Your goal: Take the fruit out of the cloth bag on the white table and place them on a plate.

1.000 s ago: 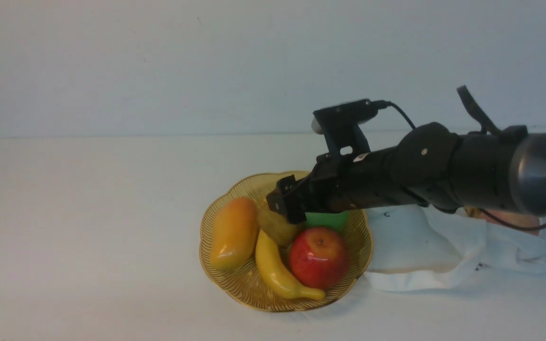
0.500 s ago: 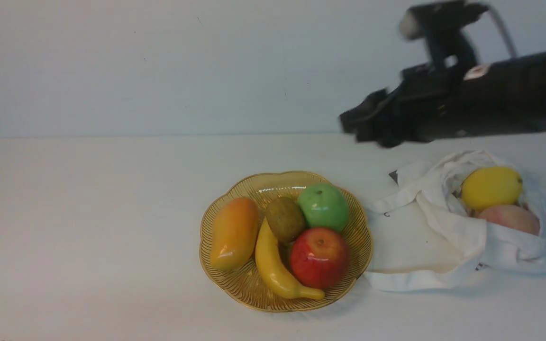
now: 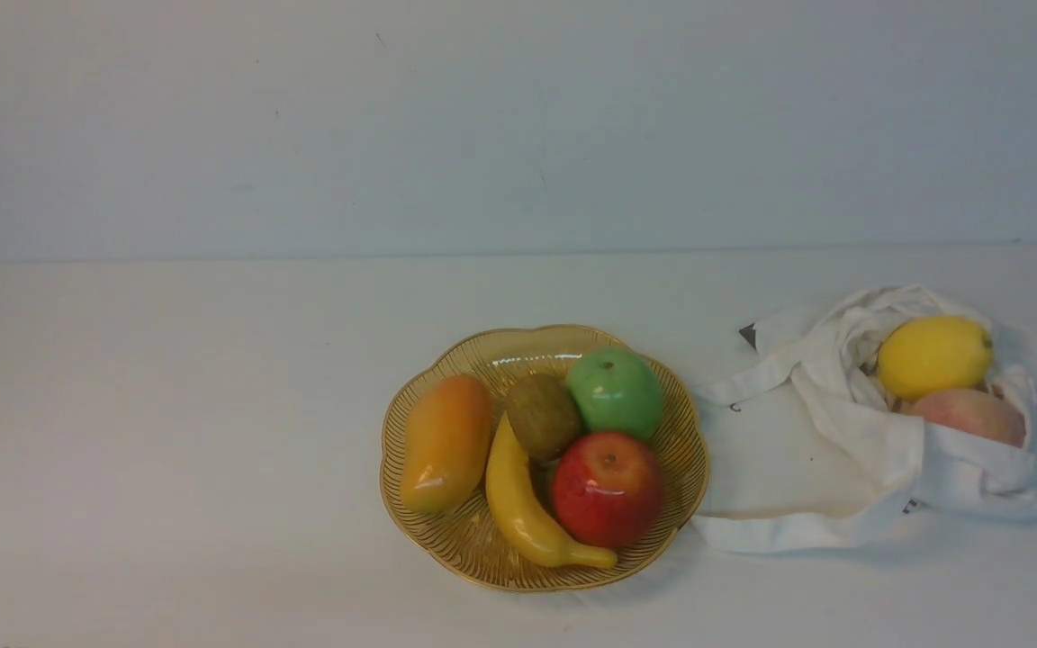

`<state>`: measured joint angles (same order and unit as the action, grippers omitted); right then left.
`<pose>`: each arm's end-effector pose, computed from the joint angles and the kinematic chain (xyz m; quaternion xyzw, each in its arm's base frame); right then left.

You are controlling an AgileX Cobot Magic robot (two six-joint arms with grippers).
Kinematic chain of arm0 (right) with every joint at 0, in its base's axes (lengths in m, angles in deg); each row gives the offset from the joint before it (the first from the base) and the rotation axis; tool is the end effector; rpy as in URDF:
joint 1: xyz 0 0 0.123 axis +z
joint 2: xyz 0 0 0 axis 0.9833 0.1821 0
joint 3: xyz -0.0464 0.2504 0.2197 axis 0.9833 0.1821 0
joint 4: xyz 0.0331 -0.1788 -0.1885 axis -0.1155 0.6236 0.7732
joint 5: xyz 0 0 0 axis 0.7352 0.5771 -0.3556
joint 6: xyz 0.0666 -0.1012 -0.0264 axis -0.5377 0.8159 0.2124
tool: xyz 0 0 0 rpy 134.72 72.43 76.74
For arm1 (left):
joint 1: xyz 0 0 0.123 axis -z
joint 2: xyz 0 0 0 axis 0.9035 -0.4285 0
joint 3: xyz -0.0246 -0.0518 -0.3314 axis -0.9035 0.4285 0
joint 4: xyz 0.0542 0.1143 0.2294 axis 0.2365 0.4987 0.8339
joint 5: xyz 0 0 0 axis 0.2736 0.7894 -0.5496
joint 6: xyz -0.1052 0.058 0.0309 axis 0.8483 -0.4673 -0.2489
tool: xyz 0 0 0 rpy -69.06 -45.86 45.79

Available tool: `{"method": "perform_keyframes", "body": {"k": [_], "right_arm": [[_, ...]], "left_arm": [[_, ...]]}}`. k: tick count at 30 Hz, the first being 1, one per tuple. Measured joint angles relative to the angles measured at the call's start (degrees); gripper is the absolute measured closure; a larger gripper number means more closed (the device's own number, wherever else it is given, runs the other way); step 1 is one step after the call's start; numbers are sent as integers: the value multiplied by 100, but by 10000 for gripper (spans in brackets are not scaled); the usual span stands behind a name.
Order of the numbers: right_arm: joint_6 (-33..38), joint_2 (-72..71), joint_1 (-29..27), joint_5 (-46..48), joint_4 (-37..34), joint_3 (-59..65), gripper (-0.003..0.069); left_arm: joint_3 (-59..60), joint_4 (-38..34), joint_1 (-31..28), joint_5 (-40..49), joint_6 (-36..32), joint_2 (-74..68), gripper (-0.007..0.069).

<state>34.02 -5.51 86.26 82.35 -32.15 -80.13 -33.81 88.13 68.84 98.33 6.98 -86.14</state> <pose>0.0507 0.0032 0.4741 -0.0456 0.7338 0.0230 0.6774 0.0424 -0.0003 0.1596 0.0496 0.8075 0.0065 0.5877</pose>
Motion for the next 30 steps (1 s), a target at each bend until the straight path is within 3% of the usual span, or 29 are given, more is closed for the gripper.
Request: {"method": "perform_keyframes", "body": {"k": [6, 14, 23, 30], "right_arm": [[-746, -1721, 0, -1031, 84, 1297, 671], [-987, -2164, 0, -2073, -129, 2562, 671], [-987, -2164, 0, -1977, -70, 3013, 671], [-987, -2171, 0, -1762, 678, 3384, 671]], "left_arm": [[0, 0, 0, 0, 0, 0, 632], [0, 0, 0, 0, 0, 0, 632], [0, 0, 0, 0, 0, 0, 632], [0, 0, 0, 0, 0, 0, 632]]}}
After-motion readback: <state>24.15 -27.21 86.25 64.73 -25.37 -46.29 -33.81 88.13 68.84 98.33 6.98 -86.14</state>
